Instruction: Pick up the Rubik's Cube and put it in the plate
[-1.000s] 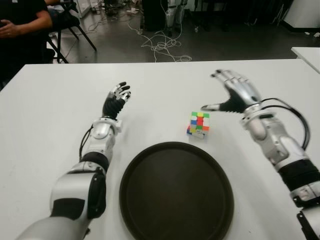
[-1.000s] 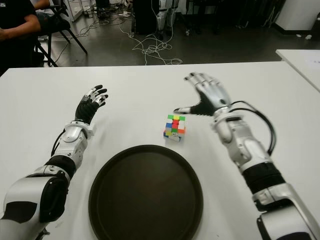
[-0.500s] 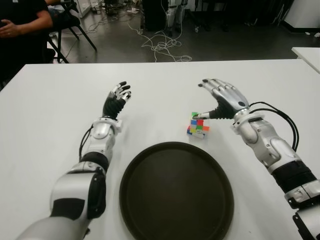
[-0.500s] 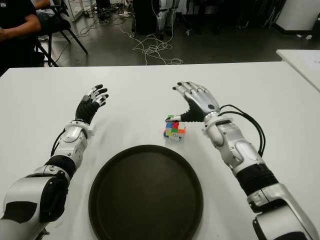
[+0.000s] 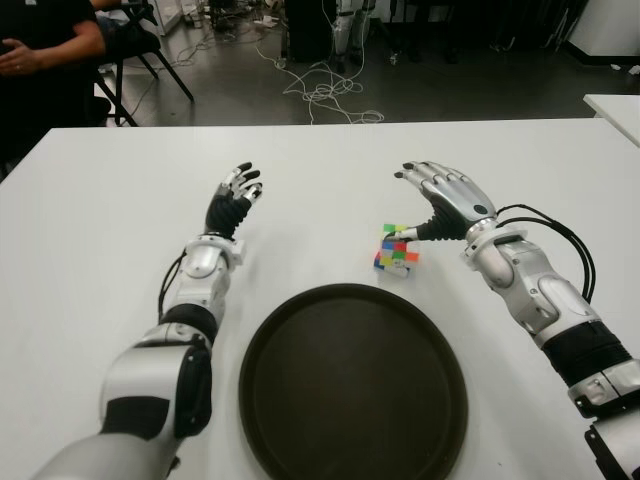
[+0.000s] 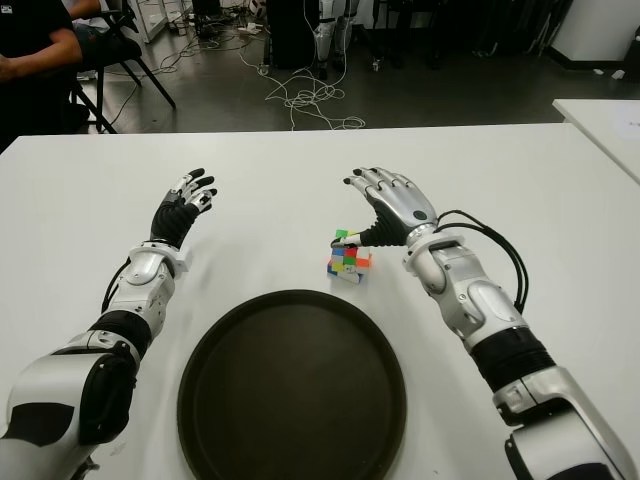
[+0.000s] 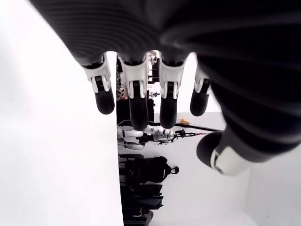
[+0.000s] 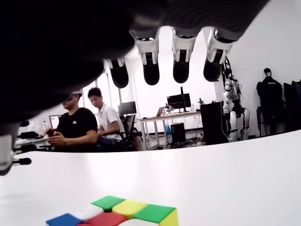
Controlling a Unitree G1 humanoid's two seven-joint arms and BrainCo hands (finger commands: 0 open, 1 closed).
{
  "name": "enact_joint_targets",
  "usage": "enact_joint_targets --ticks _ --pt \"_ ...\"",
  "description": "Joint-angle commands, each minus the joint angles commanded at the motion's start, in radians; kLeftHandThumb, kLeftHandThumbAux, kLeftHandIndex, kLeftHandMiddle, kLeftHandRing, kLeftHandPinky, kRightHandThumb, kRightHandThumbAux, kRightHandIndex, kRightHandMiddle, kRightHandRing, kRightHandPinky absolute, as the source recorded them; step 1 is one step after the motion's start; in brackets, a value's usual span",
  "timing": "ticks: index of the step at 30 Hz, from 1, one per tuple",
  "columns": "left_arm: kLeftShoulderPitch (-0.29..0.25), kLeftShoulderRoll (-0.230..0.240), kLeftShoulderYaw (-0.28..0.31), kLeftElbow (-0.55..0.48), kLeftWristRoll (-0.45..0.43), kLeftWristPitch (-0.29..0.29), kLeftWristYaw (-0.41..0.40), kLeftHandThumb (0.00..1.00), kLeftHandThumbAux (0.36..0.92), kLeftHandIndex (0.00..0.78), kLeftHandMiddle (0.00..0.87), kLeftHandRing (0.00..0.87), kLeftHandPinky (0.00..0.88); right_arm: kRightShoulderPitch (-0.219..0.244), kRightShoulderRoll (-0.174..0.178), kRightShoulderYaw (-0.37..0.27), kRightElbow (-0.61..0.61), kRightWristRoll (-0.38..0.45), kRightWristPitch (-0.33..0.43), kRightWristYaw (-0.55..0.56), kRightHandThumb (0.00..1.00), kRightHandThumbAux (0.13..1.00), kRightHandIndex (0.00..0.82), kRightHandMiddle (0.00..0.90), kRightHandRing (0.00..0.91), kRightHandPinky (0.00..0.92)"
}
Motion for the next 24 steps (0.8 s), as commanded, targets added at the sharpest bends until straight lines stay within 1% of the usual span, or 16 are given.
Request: enact_joint_targets --ticks 4,13,18,20,24 --pt "0.0 0.002 -0.003 0.001 0.005 0.001 0.003 0.033 0.677 0.124 0.161 0.131 0.109 0.002 0.002 0.001 -0.004 -0.008 0.0 -0.004 0.0 0.404 0.0 0.054 0.066 0.082" --pt "-0.001 -0.001 0.004 0.001 -0.001 0.004 0.003 0.023 0.662 0.117 0.152 0.129 0.102 0.002 0.006 0.015 -0.003 -0.016 -0.006 0.009 0.0 0.413 0.0 0.057 0.06 0.069" --pt "-0.001 -0.003 0.008 0.001 -0.002 0.006 0.007 0.019 0.655 0.119 0.155 0.132 0.107 -0.007 0.013 0.027 0.014 -0.012 -0.01 0.021 0.0 0.406 0.0 0.053 0.056 0.063" --pt "0.0 -0.003 0.008 0.001 -0.001 0.004 0.008 0.021 0.654 0.138 0.168 0.139 0.114 -0.011 0.017 0.033 0.025 -0.011 -0.014 0.023 0.002 0.41 0.0 0.055 0.054 0.055" --pt "0.001 -0.001 0.005 0.001 0.002 0.002 0.005 0.023 0.653 0.132 0.165 0.135 0.104 -0.018 0.021 0.042 0.054 -0.011 -0.02 0.027 0.0 0.414 0.0 0.054 0.056 0.058"
